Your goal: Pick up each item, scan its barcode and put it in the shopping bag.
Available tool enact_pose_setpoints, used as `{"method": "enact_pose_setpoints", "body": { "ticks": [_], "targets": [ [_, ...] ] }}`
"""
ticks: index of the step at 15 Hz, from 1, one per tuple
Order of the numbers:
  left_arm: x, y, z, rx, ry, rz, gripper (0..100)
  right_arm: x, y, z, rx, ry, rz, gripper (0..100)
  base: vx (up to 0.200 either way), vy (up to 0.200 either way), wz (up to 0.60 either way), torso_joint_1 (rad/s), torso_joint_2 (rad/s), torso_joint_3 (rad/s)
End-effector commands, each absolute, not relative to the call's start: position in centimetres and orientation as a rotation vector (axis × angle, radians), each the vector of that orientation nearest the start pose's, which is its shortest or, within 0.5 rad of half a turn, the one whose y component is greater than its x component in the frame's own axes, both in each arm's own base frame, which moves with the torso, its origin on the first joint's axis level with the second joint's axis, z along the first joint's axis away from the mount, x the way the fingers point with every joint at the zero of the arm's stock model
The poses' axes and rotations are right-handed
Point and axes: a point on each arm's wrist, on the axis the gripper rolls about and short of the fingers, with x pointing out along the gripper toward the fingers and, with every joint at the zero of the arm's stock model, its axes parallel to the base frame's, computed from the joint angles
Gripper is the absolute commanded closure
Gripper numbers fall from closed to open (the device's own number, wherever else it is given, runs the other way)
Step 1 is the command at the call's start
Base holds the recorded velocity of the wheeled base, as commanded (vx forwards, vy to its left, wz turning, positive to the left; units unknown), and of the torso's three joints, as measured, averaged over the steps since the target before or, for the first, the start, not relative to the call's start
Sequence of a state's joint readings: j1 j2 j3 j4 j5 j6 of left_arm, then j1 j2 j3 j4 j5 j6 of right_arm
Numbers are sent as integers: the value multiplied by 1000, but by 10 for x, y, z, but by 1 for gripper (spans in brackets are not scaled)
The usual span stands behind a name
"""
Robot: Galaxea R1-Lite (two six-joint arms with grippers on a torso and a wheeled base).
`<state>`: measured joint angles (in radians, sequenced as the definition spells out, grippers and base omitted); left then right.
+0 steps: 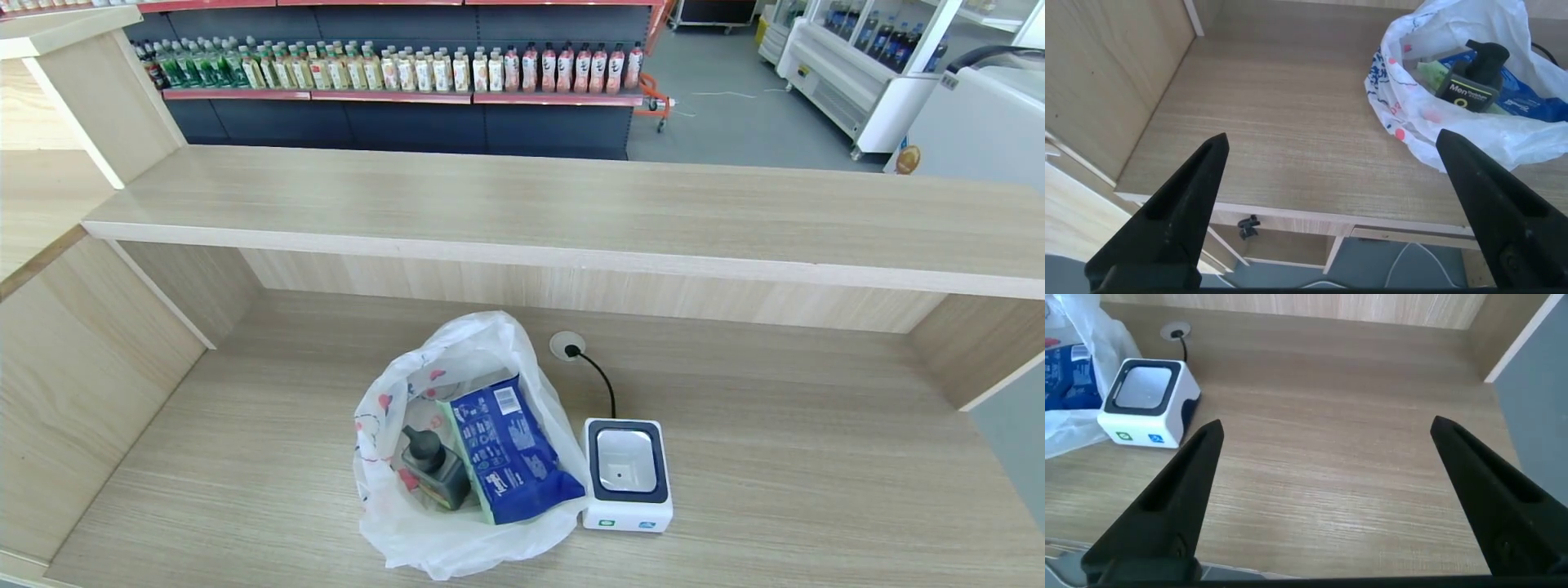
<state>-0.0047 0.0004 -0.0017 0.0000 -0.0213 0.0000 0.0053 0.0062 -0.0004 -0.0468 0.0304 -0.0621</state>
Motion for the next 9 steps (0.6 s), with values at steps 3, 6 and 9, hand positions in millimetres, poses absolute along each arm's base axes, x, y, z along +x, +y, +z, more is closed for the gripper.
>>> {"method": "enact_pose_setpoints", "body": {
  "ticks": [3, 6, 9],
  "targets": [
    [-23, 0, 76, 0, -2, -28, 0, -23, 1, 80, -63, -43, 35, 0, 0, 0, 0, 0, 0, 0],
    [-23, 0, 76, 0, -2, -28, 0, -23, 1, 80, -63, -43, 35, 0, 0, 0, 0, 0, 0, 0],
    [-23, 0, 76, 0, -2, -28, 0, -23, 1, 80, -63, -41, 36, 0, 0, 0, 0, 0, 0, 0]
  ]
}}
